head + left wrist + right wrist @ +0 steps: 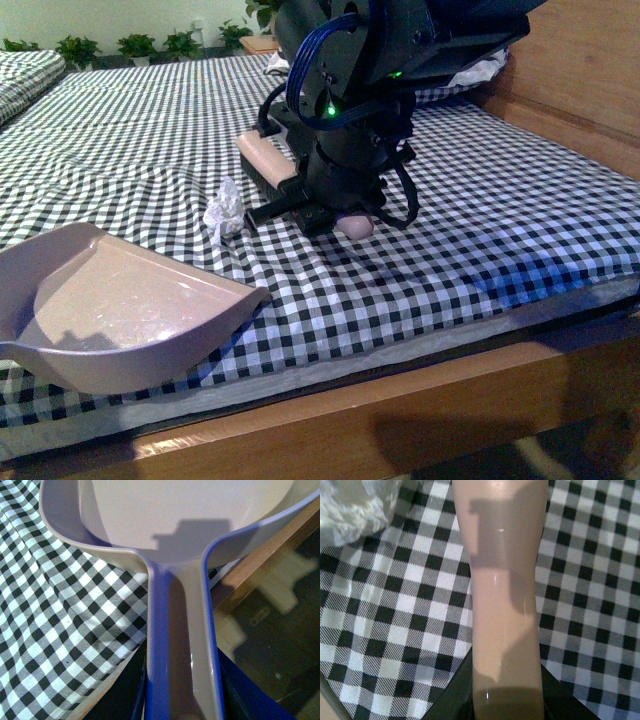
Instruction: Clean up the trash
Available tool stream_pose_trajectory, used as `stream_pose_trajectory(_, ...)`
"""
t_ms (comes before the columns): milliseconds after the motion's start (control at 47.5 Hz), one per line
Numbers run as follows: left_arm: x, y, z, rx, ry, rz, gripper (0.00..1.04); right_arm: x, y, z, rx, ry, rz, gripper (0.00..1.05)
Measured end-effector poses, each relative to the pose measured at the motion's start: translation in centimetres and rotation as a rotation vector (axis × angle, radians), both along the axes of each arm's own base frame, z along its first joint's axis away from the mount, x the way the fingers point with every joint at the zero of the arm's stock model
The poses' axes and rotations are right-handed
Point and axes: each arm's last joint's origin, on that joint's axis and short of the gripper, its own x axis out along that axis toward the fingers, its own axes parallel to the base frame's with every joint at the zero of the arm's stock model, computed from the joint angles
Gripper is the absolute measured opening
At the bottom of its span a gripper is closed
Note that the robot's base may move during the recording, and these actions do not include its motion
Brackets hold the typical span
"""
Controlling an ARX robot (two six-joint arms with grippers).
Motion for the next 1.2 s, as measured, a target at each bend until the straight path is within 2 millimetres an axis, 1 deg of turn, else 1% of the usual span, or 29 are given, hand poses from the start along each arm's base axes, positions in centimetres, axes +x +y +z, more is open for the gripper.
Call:
stream_pose_trajectory(63, 0.0, 0.0, 0.0, 0.0, 0.0, 0.0, 0.28, -0.3, 0.0, -0.8, -0.007, 0.031, 0.024, 0.18)
stream_pose_trajectory(168, 0.0, 0.0, 0.0, 0.0, 0.0, 0.0, 0.28, -1.0, 0.2, -1.5, -0.003, 0.087, 0.081, 0.18)
stream_pose_trajectory(211, 0.0, 0.0, 0.0, 0.0, 0.0, 0.0, 0.28, -1.3, 0.2, -1.5, 0.005, 0.107, 0.101, 0.18)
stream_pose_trajectory(316, 0.0, 0.0, 0.0, 0.0, 0.0, 0.0, 0.28, -2.5, 0.2, -1.5, 0.052, 0.205, 0.218, 0.18)
stream_pose_trajectory(421, 0.0, 0.0, 0.0, 0.008, 0.0, 0.002, 0.28, -3.7, -0.3, -0.2, 0.136, 0.295, 0.35, 0.18)
stream_pose_trajectory(442, 0.0, 0.1, 0.0, 0.005, 0.0, 0.001, 0.28, -3.9, -0.6, 0.5, 0.174, 0.315, 0.377, 0.18)
stream_pose_trajectory(484, 0.0, 0.1, 0.0, 0.004, 0.0, 0.002, 0.28, -4.1, -0.9, 1.3, 0.213, 0.329, 0.406, 0.18)
stream_pose_trajectory(547, 0.0, 0.1, 0.0, 0.005, -0.001, 0.003, 0.28, -4.4, -1.6, 3.3, 0.282, 0.325, 0.468, 0.18)
stream_pose_trajectory(611, 0.0, 0.1, 0.0, 0.004, 0.0, 0.002, 0.28, -4.4, -2.8, 5.7, 0.275, 0.257, 0.459, 0.18)
stream_pose_trajectory(632, 0.0, 0.1, 0.0, 0.004, 0.0, 0.002, 0.28, -4.2, -3.5, 6.7, 0.27, 0.221, 0.442, 0.18)
stream_pose_trajectory(695, 0.0, 0.1, 0.0, 0.004, 0.0, 0.002, 0.28, -3.9, -4.9, 7.7, 0.273, 0.173, 0.415, 0.18)
stream_pose_trajectory(800, 0.0, 0.1, 0.0, 0.004, 0.0, 0.001, 0.28, -3.4, -7.2, 8.0, 0.253, 0.111, 0.337, 0.18)
stream_pose_trajectory(863, 0.0, 0.1, 0.0, 0.004, 0.0, 0.002, 0.28, -3.0, -9.1, 7.7, 0.255, 0.058, 0.242, 0.18)
stream_pose_trajectory(926, 0.0, 0.1, 0.0, 0.003, -0.001, 0.002, 0.28, -3.0, -10.6, 7.8, 0.286, 0.014, 0.17, 0.18)
stream_pose_trajectory(989, -0.1, 0.1, -0.2, -0.018, -0.057, 0.04, 0.28, -3.5, -12.0, 8.3, 0.32, -0.018, 0.128, 0.18)
stream_pose_trajectory(1053, -0.3, 0.2, -0.1, -0.062, -0.136, 0.108, 0.28, -4.5, -13.6, 9.4, 0.353, -0.052, 0.096, 0.18)
stream_pose_trajectory(1095, -0.3, 0.4, 0.7, -0.094, -0.203, 0.177, 0.28, -5.4, -15.1, 10.5, 0.382, -0.085, 0.068, 0.18)
stream_pose_trajectory(1116, -0.3, 0.6, 1.5, -0.119, -0.248, 0.238, 0.28, -6.3, -16.3, 11.5, 0.402, -0.113, 0.04, 0.18)
stream_pose_trajectory(1158, -0.4, 1.0, 2.7, -0.14, -0.303, 0.324, 0.28, -7.4, -18.0, 12.8, 0.434, -0.145, -0.007, 0.18)
stream_pose_trajectory(1179, -0.4, 1.1, 3.0, -0.139, -0.318, 0.341, 0.28, -7.7, -18.4, 13.2, 0.443, -0.151, -0.017, 0.18)
stream_pose_trajectory(1200, -0.5, 1.3, 3.5, -0.152, -0.341, 0.389, 0.28, -8.3, -19.4, 13.8, 0.459, -0.166, -0.032, 0.18)
